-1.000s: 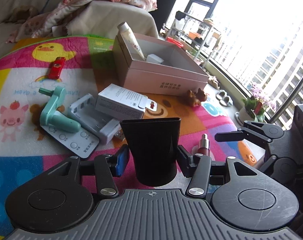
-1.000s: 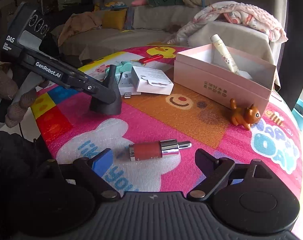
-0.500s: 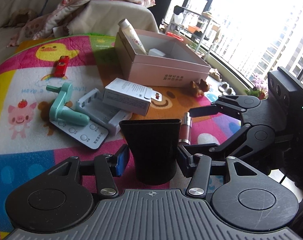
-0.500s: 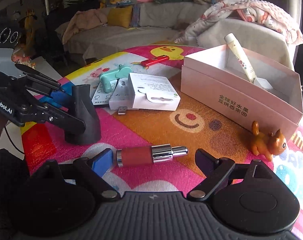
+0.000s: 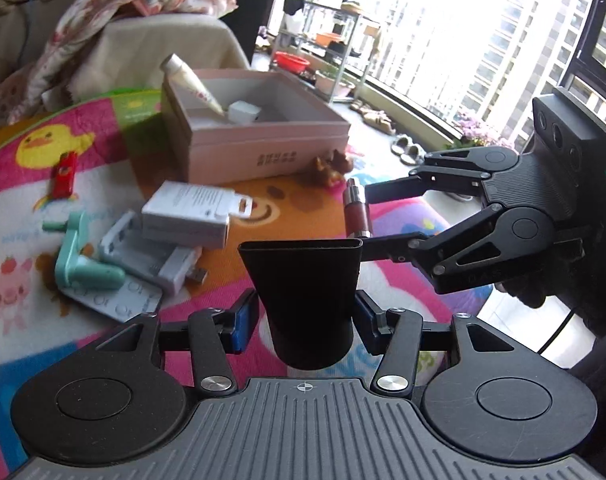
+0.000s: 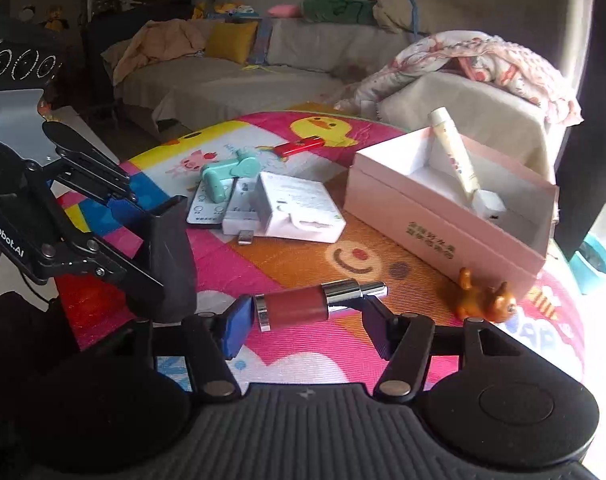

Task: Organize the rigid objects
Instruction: 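Grasp the red lipstick with the right tool, then drop the red lipstick into the pink box while the left tool drops the nozzle in, then grasp the white packaged charger box with the left tool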

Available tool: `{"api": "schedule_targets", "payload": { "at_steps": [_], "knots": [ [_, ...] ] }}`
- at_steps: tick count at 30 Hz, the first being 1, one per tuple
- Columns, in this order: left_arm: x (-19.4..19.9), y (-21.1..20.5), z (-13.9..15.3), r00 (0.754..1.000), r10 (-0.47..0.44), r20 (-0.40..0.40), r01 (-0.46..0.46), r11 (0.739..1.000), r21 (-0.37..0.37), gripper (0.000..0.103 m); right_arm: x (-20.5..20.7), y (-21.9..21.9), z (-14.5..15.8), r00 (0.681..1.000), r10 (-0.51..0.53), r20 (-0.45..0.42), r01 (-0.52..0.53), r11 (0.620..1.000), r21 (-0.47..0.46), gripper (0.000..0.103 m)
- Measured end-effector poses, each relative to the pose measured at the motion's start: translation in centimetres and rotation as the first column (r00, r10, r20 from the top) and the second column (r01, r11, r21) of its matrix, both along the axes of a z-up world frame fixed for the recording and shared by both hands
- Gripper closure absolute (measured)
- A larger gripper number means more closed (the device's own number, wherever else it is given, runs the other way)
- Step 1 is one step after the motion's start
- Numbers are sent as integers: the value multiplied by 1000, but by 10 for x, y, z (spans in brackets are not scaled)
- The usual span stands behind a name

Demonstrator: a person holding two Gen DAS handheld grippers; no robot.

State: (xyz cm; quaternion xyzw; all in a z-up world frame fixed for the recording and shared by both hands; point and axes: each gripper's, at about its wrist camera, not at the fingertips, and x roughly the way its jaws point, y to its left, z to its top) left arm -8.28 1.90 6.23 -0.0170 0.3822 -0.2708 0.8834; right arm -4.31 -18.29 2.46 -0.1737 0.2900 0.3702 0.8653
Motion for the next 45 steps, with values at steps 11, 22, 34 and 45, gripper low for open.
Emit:
{"api": "schedule_targets", "payload": {
  "at_steps": [11,22,34,45],
  "knots": [
    [108,-25,130,953,-8,302,9,1000,-4,47,53,-38,93,953,-251,169,213,953,216,43],
    [242,-46,16,993,115,-35,-116,993,-19,50,85,-36,32,932,-351,89,330,925,190,17],
    [150,22,18,960,243,137,-227,966,-123,50,28,-31,-33,939,-342,-26,341,921,191,17],
    [61,54,-2,923,352,154,-346,936,-66,50,33,-23,-30,903,-425,69,413,901,135,17]
  ]
}}
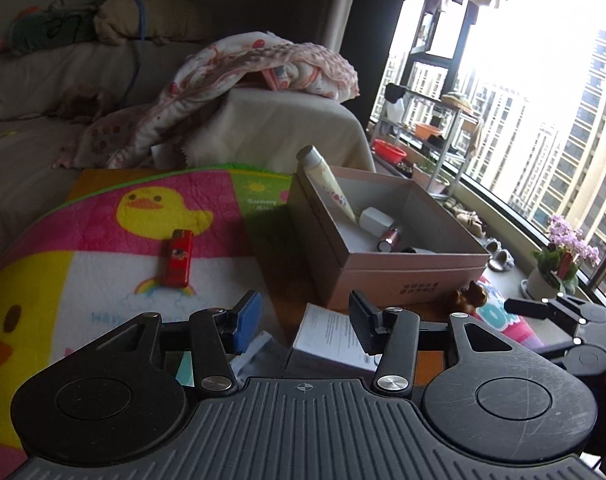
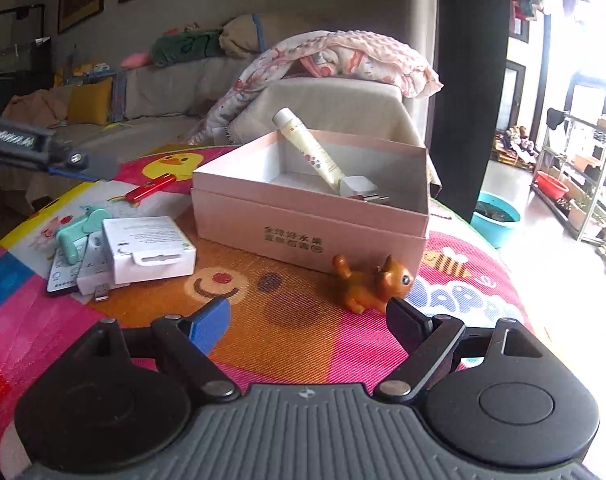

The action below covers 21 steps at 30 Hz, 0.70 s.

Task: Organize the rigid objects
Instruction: 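Grasp the white packaged charger box with the left tool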

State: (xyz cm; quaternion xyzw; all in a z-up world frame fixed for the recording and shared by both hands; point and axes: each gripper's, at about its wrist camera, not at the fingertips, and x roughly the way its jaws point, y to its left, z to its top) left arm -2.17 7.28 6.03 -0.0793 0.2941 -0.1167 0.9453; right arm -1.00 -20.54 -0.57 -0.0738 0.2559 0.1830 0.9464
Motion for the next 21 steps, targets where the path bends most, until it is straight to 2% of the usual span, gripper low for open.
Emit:
{"api": "schedule_targets", "payload": {
  "at_steps": [3,6,9,10,13,17,21],
  "knots": [
    [-9,3,-9,999,-11,-42,11,1000,3,50,15,-6,2,997,-79,13,79,997,-5,17],
    [-14,10,-15,997,1,-73,-2,1000,-15,50,32,-12,3,992,-117,-38,119,992,42,17],
    [-16,19,-17,996,13,-85,-19,998,-61,50,35,-9,4,995,-34,-94,45,992,118,17],
    [-16,23,-18,995,8,-95,-17,995,-99,50,33,-6,4,995,8,-104,6,991,133,17],
    [-9,27,-19,994,-14,-109,-10,977,-212,50,27,11,4,993,78,-85,-69,992,105,17],
    [13,14,-13,998,-9,-64,0,990,-144,50,23,19,4,998,52,-45,-50,998,48,17],
    [40,4,-25,992,-24,-127,4,988,-154,50,21,8,3,999,17,-46,-15,999,39,17]
  ]
}}
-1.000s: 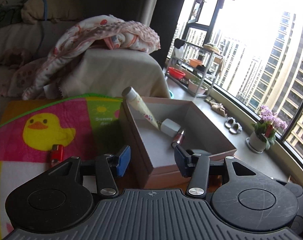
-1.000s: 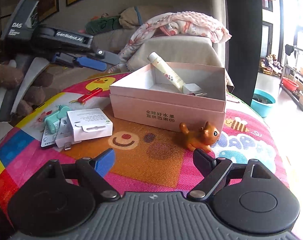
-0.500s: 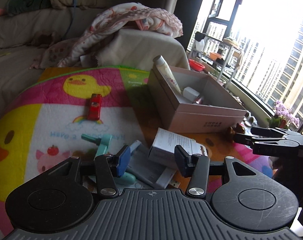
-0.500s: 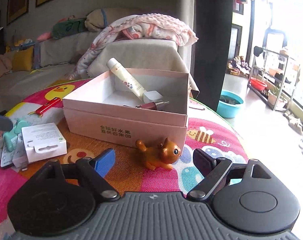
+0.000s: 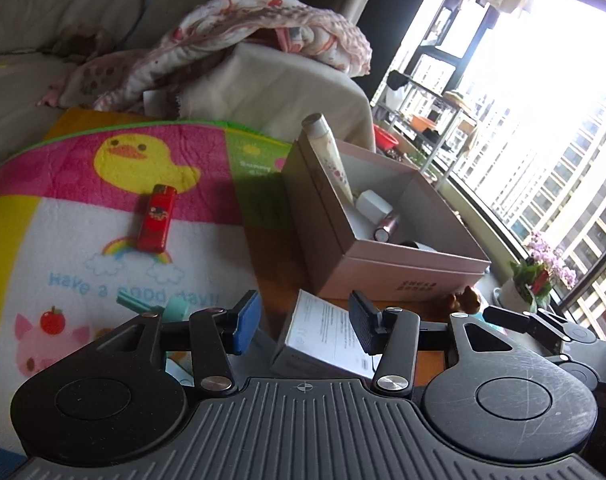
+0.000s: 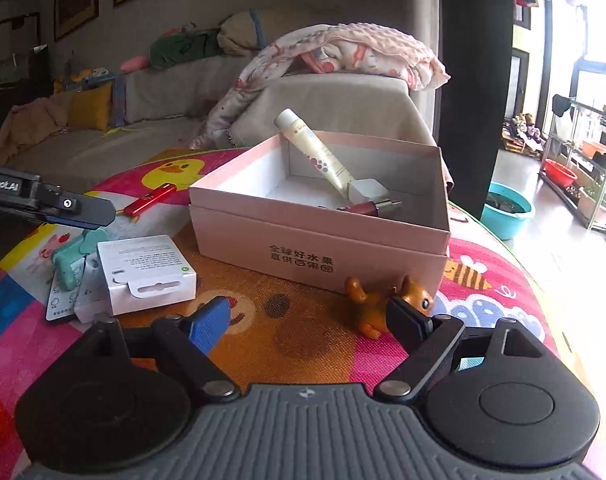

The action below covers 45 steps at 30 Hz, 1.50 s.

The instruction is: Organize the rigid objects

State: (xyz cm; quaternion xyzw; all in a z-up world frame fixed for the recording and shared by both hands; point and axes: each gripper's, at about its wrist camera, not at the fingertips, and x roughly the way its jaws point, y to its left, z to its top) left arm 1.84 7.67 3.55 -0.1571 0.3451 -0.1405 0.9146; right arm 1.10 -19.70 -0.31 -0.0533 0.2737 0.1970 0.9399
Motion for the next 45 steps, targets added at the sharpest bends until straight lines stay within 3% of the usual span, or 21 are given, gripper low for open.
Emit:
{"api": "schedule_targets", "payload": {
  "at_steps": [3,7,11,15,20,22,24,26,30,34,37,40,43,45],
  "knots": [
    [4,-13,-11,998,-44,-39,43,999,-21,49,-4,-13,-3,999,-33,-5,33,999,8,17],
    [-7,-40,-15,981,-184,-62,183,983,-23,49,-6,-27,-7,998,-66,-24,67,997,31,17],
    [-25,-80,-20,944,-321,-75,328,935,136,49,-3,-34,-7,996,-80,-32,82,995,63,17],
    [-40,-106,-24,927,-370,-58,369,880,297,48,8,-25,-2,996,-91,11,91,996,-1,17],
    [-51,-123,-25,891,-449,-64,443,831,336,46,46,-20,-8,989,-129,-67,128,992,-16,18],
    [-55,-129,-26,878,-474,-63,464,813,351,40,55,-21,-12,984,-149,-100,150,989,-4,27],
    [-57,-132,-27,869,-490,-65,479,804,352,31,56,-22,-13,980,-163,-114,164,986,-4,52],
    [-55,-137,-28,865,-497,-66,487,802,345,25,50,-26,-14,980,-155,-122,156,988,0,55],
    [-58,-133,-17,862,-504,-44,489,808,329,31,30,-35,-15,985,-135,-111,135,991,-3,55],
    [-55,-126,5,886,-458,73,389,820,419,31,10,-42,-16,987,-124,-100,124,992,-9,55],
    [-27,-119,5,906,-416,76,346,832,433,31,3,-43,-17,989,-117,-91,117,993,-5,55],
    [4,-109,0,922,-382,60,333,863,380,31,1,-39,-17,990,-118,-77,116,993,-24,55],
    [26,-91,-6,935,-352,30,334,908,254,31,1,-39,-17,991,-110,-78,108,994,-23,51],
    [33,-84,-12,929,-371,-11,367,915,166,31,1,-39,-18,991,-109,-81,108,994,-19,35]
  ]
}}
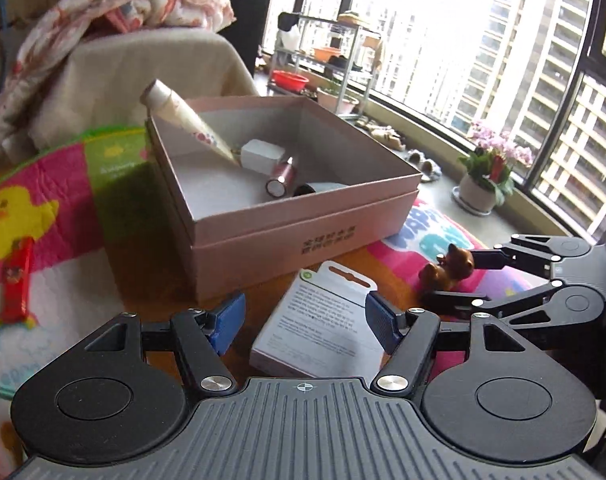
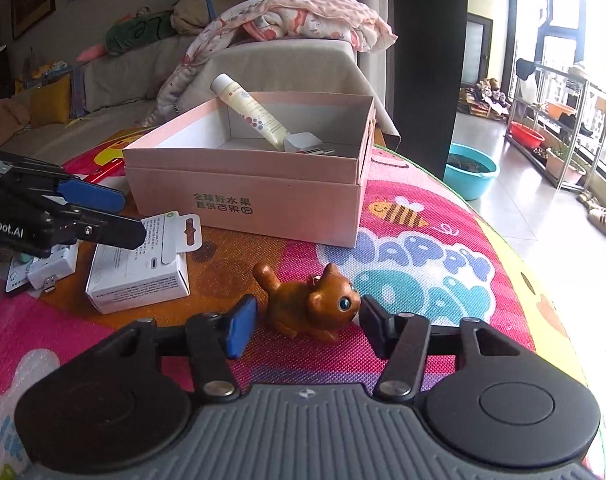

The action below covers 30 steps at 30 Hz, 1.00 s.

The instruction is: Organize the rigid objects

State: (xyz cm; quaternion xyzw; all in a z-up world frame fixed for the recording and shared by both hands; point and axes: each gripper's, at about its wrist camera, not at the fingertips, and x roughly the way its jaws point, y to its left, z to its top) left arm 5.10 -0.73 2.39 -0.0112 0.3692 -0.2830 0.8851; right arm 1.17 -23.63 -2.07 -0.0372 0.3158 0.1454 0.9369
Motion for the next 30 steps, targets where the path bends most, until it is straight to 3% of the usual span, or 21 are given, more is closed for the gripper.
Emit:
{"api": "schedule_targets", "payload": {
  "at_steps": [3,13,18,30],
  "knots": [
    [-6,-5,-6,999,-47,-21,47,999,18,31,1,-1,-1,1000,-9,-10,9,1000,5,30],
    [-44,-42,-1,987,-116,110,94,979,182,29,1,1,-2,1000,-13,-12,13,1000,-7,28],
    [-48,-50,-7,986,-135,99,111,971,212,28,2,1,-3,1000,-18,-14,18,1000,-6,28],
    [-39,-54,-21,995,-61,77,47,985,164,28,-2,-5,2,999,-45,13,45,999,16,27]
  ]
}}
